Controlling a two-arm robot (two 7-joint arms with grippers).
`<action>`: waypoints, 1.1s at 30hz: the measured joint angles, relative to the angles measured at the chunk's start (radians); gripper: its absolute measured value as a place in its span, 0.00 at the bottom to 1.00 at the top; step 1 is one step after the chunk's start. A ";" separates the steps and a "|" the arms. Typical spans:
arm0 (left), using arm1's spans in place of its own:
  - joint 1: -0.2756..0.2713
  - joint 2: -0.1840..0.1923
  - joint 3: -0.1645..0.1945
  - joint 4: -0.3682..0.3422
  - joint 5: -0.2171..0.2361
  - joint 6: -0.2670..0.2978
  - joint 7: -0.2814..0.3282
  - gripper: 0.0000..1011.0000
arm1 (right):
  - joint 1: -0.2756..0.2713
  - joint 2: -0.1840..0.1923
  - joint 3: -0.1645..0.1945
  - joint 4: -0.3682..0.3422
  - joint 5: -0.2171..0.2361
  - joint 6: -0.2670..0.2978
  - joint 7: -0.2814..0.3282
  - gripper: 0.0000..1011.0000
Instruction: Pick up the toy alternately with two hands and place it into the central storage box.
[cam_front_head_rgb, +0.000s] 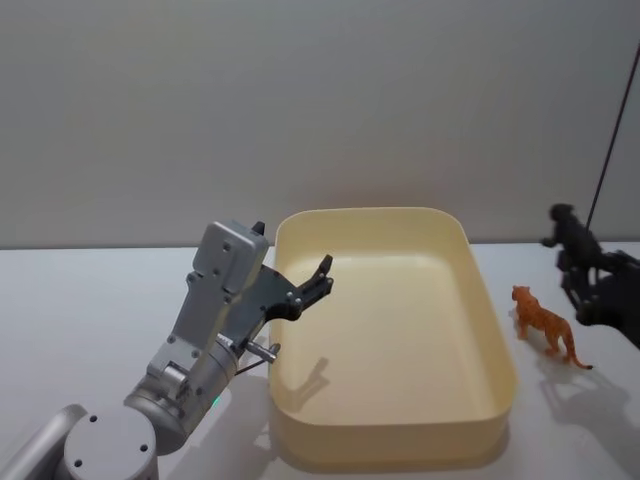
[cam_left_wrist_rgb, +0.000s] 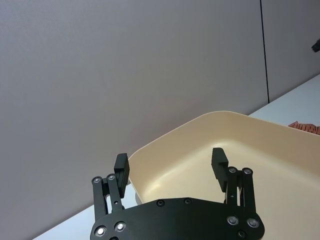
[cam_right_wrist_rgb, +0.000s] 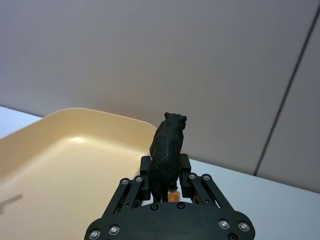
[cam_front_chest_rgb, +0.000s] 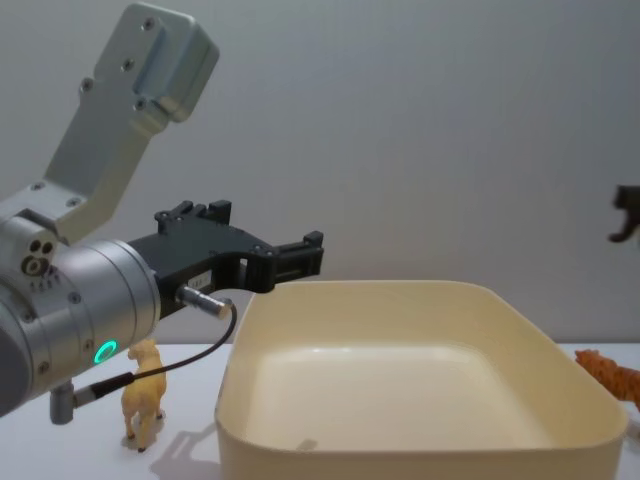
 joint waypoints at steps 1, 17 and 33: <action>0.000 0.000 0.000 0.000 0.000 0.000 0.000 0.99 | 0.004 -0.002 -0.002 0.001 0.001 0.004 0.008 0.30; 0.000 0.000 0.000 0.000 0.000 0.000 0.000 0.99 | 0.157 -0.105 -0.089 0.125 -0.022 0.145 0.202 0.30; 0.000 0.000 0.000 0.000 0.000 0.000 0.000 0.99 | 0.264 -0.187 -0.154 0.265 -0.066 0.218 0.294 0.70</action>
